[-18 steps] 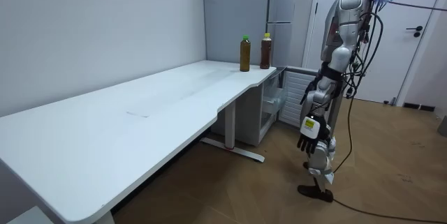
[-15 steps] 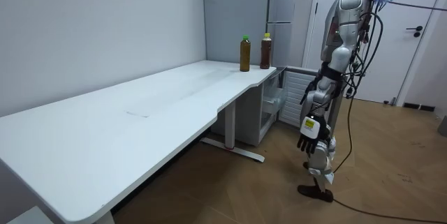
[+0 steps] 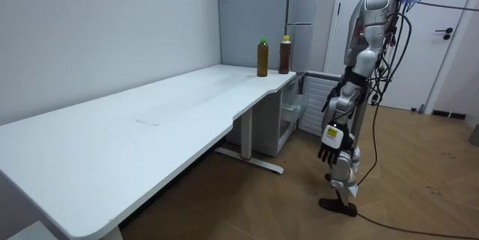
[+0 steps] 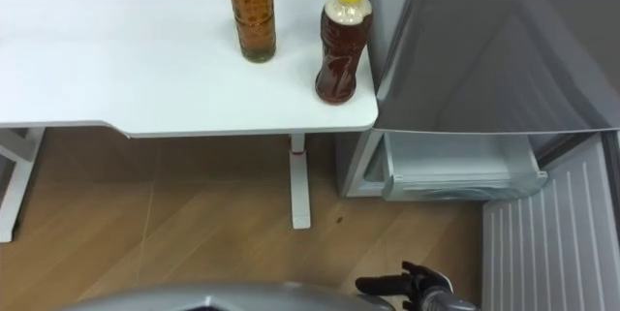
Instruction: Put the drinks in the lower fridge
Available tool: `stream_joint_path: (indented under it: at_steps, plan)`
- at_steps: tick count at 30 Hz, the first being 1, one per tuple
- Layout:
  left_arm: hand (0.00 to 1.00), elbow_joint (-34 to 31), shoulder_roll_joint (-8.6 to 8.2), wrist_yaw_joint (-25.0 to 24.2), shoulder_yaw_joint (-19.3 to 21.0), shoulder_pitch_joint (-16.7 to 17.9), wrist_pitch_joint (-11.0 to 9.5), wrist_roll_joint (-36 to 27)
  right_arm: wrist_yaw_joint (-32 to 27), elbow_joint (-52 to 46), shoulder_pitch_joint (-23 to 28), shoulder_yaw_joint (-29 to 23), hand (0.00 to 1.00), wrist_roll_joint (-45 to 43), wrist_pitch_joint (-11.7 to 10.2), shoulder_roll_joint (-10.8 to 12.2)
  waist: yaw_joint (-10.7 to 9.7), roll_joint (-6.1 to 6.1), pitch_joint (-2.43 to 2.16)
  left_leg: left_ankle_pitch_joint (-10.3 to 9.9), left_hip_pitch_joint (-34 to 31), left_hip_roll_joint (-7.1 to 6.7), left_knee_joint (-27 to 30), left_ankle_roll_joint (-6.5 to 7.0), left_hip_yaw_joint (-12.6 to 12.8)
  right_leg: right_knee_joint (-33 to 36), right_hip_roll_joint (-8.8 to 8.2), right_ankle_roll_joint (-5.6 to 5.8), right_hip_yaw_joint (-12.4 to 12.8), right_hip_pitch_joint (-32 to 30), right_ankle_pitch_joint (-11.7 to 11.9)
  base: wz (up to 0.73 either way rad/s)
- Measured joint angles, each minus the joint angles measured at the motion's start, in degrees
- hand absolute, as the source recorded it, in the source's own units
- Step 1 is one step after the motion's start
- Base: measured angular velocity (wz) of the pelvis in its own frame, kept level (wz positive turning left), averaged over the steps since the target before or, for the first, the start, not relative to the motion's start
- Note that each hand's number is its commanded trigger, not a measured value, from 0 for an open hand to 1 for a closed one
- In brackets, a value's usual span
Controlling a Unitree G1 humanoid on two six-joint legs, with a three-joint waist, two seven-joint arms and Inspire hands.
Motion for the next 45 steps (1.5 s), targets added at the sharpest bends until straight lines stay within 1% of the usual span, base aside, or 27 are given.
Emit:
stream_joint_path:
  at_steps: [3,8,9,10,12,14,18,21,23,24,25,26,27,28,29,30,31,32,33,35,37,38,39,41,42,43,45]
  plan:
    - [0.0,0.0,-0.01,1.1,1.0,0.1,-0.2,-2.1,-0.1,0.0,0.1,-0.3,0.0,0.0,-0.3,0.0,0.0,0.17,-0.03,0.0,0.0,-0.01,0.1,0.0,-0.5,0.0,-0.02,0.0,-0.4,0.3,0.0,0.09]
    - [0.0,0.0,0.08,3.1,3.5,1.1,-0.3,-8.9,-0.1,0.0,0.8,-1.6,0.0,0.0,-0.5,0.1,0.0,0.15,0.15,0.0,0.1,-0.01,0.3,0.0,-1.1,0.0,-0.02,0.01,-0.6,0.7,0.0,0.06]
    - [0.0,0.0,0.06,3.3,4.2,1.2,-0.3,-9.3,-0.1,-0.2,0.7,-1.8,0.0,0.0,-0.5,0.2,0.0,0.29,0.08,0.0,0.0,-0.01,0.4,0.0,-1.2,0.0,-0.04,0.01,-0.8,0.7,0.0,0.08]
    - [0.0,0.0,0.08,3.8,5.4,1.3,-0.4,-10.9,0.0,-0.4,0.9,-2.5,0.0,-0.1,-0.4,0.2,0.0,0.23,0.1,0.0,-0.1,-0.02,0.6,0.0,-1.5,0.0,-0.08,0.01,-1.4,0.8,0.0,0.12]
    - [0.0,0.0,0.09,5.0,6.9,2.0,-0.6,-12.3,0.0,-0.3,1.2,-3.2,0.0,-0.2,-0.4,0.1,0.2,0.22,0.12,0.0,0.0,-0.02,0.7,0.0,-1.8,0.1,-0.09,0.01,-1.6,1.0,0.0,0.08]
    - [0.0,-0.1,-0.12,7.1,9.1,2.7,-1.2,-15.3,-0.1,-0.3,1.6,-3.3,0.0,-0.2,-0.3,0.1,0.5,0.19,0.13,0.0,0.0,-0.03,0.7,0.0,-1.8,0.1,-0.09,0.03,-1.6,1.0,-0.1,0.0]
    - [0.0,-0.1,-0.23,10.7,11.0,3.4,-1.2,-20.0,-0.3,-0.2,1.6,-3.3,0.0,-0.2,-0.3,0.1,0.5,0.12,0.11,0.0,0.0,-0.03,0.6,-0.01,-1.9,0.1,-0.09,0.03,-1.7,0.9,-0.1,0.01]
    - [0.0,-0.2,-0.29,14.5,13.2,2.9,-2.1,-25.6,-0.5,0.0,1.5,-3.3,0.0,-0.1,-0.3,0.1,0.4,0.13,0.08,0.0,0.0,-0.09,0.9,0.02,-2.8,0.1,-0.18,0.03,-3.4,1.7,-0.1,0.15]
    - [0.0,-2.6,-0.31,18.2,15.9,2.6,-3.0,-32.8,-0.9,-0.3,1.5,-3.3,0.0,-0.1,0.2,0.1,0.6,0.15,0.04,0.0,0.0,-0.15,1.0,0.01,-3.5,0.2,-0.25,0.03,-4.4,2.1,-0.1,0.19]
    - [0.0,-4.2,-0.3,20.7,17.0,2.7,-3.9,-36.1,-1.0,-0.4,1.8,-3.3,0.0,-0.1,0.4,0.1,0.6,0.06,0.08,0.0,0.1,-0.15,1.1,0.01,-3.8,0.2,-0.25,0.03,-4.5,2.4,-0.1,0.15]
    - [0.0,-4.9,-0.3,21.9,17.4,2.9,-4.5,-37.5,-1.1,-0.5,1.9,-3.3,0.0,-0.1,0.5,0.1,0.6,0.06,0.08,0.0,0.3,-0.15,1.1,0.01,-3.9,0.1,-0.24,0.03,-4.5,2.6,-0.1,0.08]
    - [0.0,-6.5,-0.34,24.3,18.5,3.2,-5.4,-39.7,-1.2,-0.5,2.0,-3.5,0.0,-0.1,0.8,0.1,0.8,0.12,0.09,0.0,0.7,-0.15,1.0,0.01,-3.9,0.1,-0.2,0.04,-4.4,2.7,-0.1,0.0]
    - [0.0,-7.3,-0.39,25.5,19.2,3.5,-5.8,-40.1,-1.3,-0.5,2.1,-3.5,0.0,-0.1,0.9,0.1,1.1,0.13,0.07,0.0,0.9,-0.14,0.9,0.01,-3.9,0.1,-0.19,0.05,-4.5,2.7,-0.1,-0.05]
    - [0.0,-9.2,-0.61,27.8,20.7,3.7,-6.7,-40.2,-1.4,-0.9,2.4,-3.8,0.0,0.1,0.8,0.1,2.0,0.31,-0.11,0.0,1.1,-0.1,0.8,0.01,-3.7,0.1,-0.15,0.03,-4.6,2.8,-0.2,-0.04]
    - [0.0,-11.6,-0.89,30.3,21.9,4.0,-7.7,-40.2,-1.4,-1.3,2.8,-4.1,0.0,0.1,0.8,0.1,2.6,0.29,-0.12,0.0,1.1,-0.1,0.8,0.01,-3.7,0.1,-0.16,0.03,-4.6,2.7,-0.2,-0.04]
    - [0.0,-12.8,-0.96,31.6,22.2,4.2,-8.3,-40.3,-1.5,-1.5,3.0,-4.1,0.0,0.1,0.8,0.1,2.9,0.35,-0.16,0.0,1.1,-0.1,0.8,0.01,-3.7,0.1,-0.16,0.03,-4.6,2.7,-0.2,0.0]
    - [0.0,-15.0,-1.02,34.2,22.4,4.3,-9.4,-40.6,-1.6,-1.9,3.4,-4.1,0.0,0.0,0.7,0.1,3.4,0.41,-0.25,0.0,1.1,-0.1,0.8,0.01,-3.7,0.0,-0.16,0.03,-4.7,2.8,-0.2,0.0]
    - [0.0,-16.8,-1.02,36.7,22.5,4.8,-10.3,-40.7,-1.7,-2.0,3.5,-4.1,0.0,0.0,0.7,0.1,3.5,0.38,-0.26,0.0,1.1,-0.13,0.9,0.01,-3.8,0.1,-0.19,0.03,-4.7,2.8,-0.2,0.04]
    - [0.0,-17.9,-1.02,38.1,22.6,5.0,-10.5,-40.7,-1.8,-2.0,3.5,-4.0,0.0,-0.1,0.7,0.1,3.6,0.33,-0.27,0.0,1.0,-0.13,1.0,0.01,-3.9,0.1,-0.2,0.03,-4.8,2.8,-0.2,0.05]
    - [0.0,-20.5,-1.02,42.8,22.6,5.1,-11.6,-40.8,-2.3,-2.0,3.4,-3.9,0.0,-0.5,0.7,0.1,3.8,0.33,-0.37,0.0,0.9,-0.2,1.2,0.01,-4.3,0.1,-0.23,0.03,-5.3,2.8,-0.2,0.07]
    - [0.0,-23.1,-1.02,46.0,22.6,5.1,-12.4,-40.7,-2.5,-2.0,3.4,-3.7,0.0,-0.5,0.7,0.1,3.9,0.25,-0.5,0.0,0.9,-0.18,1.2,0.01,-4.4,0.1,-0.2,0.03,-4.8,2.9,-0.2,0.05]
    - [0.0,-26.1,-1.08,48.0,22.6,5.2,-12.8,-40.8,-2.9,-2.5,3.5,-3.4,0.0,-0.9,0.7,0.1,3.9,0.1,-0.52,0.0,0.9,-0.15,1.3,0.01,-4.4,0.1,-0.16,0.03,-4.6,3.0,-0.2,0.0]
    - [0.0,-28.1,-1.16,48.9,22.6,5.4,-13.0,-40.9,-3.0,-2.9,3.7,-3.4,0.0,-1.3,0.7,0.1,3.9,0.0,-0.53,0.0,1.0,-0.13,1.3,0.01,-4.4,0.1,-0.15,0.03,-4.6,3.0,-0.2,0.0]
    - [0.0,-34.2,-1.15,51.6,22.0,5.1,-16.0,-40.6,-3.4,-3.6,4.0,-3.5,0.0,-3.3,-0.3,0.1,3.5,-0.15,-0.55,0.0,1.2,-0.19,1.4,0.01,-4.7,0.0,-0.18,0.03,-4.7,3.4,-0.2,0.05]
    - [0.0,-35.2,-1.11,52.2,21.7,4.8,-16.8,-40.3,-3.5,-3.6,4.0,-3.5,0.0,-3.8,-0.6,0.1,3.5,-0.15,-0.55,0.0,1.3,-0.24,1.4,0.01,-4.8,0.0,-0.19,0.03,-4.6,3.5,-0.2,0.07]
    - [0.0,-36.8,-0.99,53.0,20.7,4.6,-18.2,-39.3,-3.5,-3.7,4.2,-3.5,0.0,-4.0,-0.9,0.1,3.5,-0.09,-0.56,0.0,1.5,-0.26,1.4,0.01,-5.0,0.1,-0.2,0.03,-4.5,3.7,-0.2,0.05]
    - [0.0,-40.7,-1.0,53.6,19.3,4.6,-18.6,-37.6,-3.5,-4.3,4.6,-3.5,0.0,-4.4,-1.5,0.1,3.3,-0.15,-0.53,0.0,1.4,-0.26,1.4,0.01,-5.1,0.1,-0.19,0.03,-4.7,3.7,-0.2,0.02]
